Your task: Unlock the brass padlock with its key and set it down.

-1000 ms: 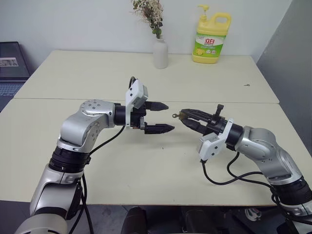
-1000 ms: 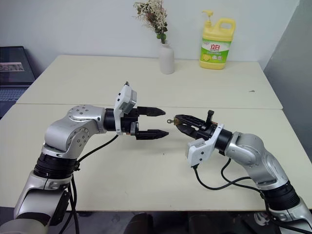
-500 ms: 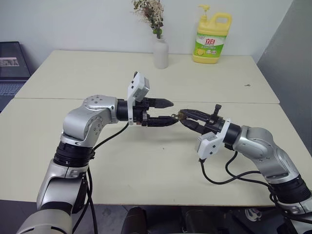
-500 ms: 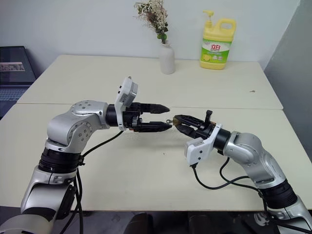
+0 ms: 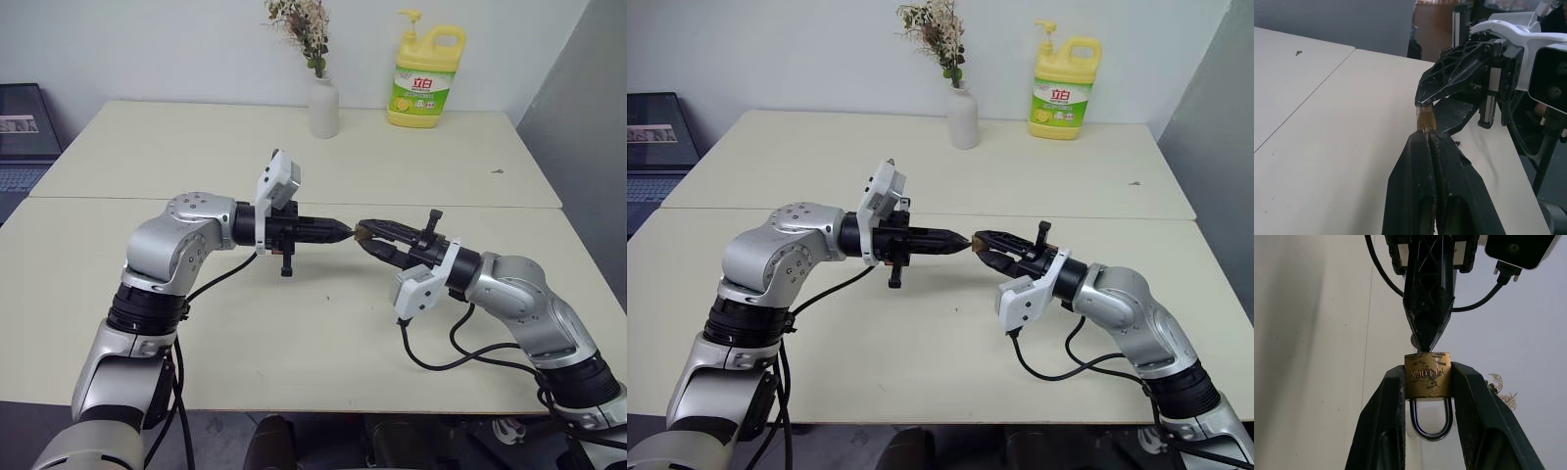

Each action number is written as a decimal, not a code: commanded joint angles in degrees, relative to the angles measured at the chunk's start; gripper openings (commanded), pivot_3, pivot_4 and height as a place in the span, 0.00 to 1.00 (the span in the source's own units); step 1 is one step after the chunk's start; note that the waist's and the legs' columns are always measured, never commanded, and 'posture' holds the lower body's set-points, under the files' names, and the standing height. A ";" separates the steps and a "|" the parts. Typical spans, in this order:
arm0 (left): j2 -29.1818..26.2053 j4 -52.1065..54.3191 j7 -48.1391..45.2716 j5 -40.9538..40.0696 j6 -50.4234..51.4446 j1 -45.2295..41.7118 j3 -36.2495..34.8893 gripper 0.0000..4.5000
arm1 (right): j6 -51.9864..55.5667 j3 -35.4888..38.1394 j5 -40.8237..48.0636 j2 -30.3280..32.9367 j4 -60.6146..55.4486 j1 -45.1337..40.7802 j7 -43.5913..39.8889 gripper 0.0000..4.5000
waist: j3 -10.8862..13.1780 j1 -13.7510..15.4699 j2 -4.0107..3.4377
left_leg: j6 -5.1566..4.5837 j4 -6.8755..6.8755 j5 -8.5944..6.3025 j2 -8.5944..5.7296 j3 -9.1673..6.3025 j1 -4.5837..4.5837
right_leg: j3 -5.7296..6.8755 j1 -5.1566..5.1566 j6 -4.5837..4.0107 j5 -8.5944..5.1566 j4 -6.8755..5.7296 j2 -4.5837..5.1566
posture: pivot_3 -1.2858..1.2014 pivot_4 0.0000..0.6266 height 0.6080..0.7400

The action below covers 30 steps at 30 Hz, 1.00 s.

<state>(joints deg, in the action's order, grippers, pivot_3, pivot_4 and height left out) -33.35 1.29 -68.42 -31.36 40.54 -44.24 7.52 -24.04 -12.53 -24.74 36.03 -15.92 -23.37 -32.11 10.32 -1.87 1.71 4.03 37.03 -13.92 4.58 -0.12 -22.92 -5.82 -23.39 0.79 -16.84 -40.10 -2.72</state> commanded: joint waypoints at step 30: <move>3.11 -0.48 -1.67 19.02 -42.09 2.74 3.42 0.00 | 0.53 1.40 3.22 -0.95 -1.09 -1.02 -0.08 0.21 | 0.00 0.02 0.00 | 0.00 0.00 0.00 0.00 0.02 0.01 | 0.00 0.02 0.00 0.00 0.01 0.00 | 0.52 0.24 1.00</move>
<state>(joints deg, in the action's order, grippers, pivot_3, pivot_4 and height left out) -31.13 -0.25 -69.91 -12.55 0.87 -41.15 9.72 -22.97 -11.78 -22.96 35.63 -15.26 -23.46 -32.58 10.32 -1.85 1.71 4.02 37.03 -13.92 4.58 -0.10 -22.90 -5.83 -23.37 0.79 -16.84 -40.10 -2.72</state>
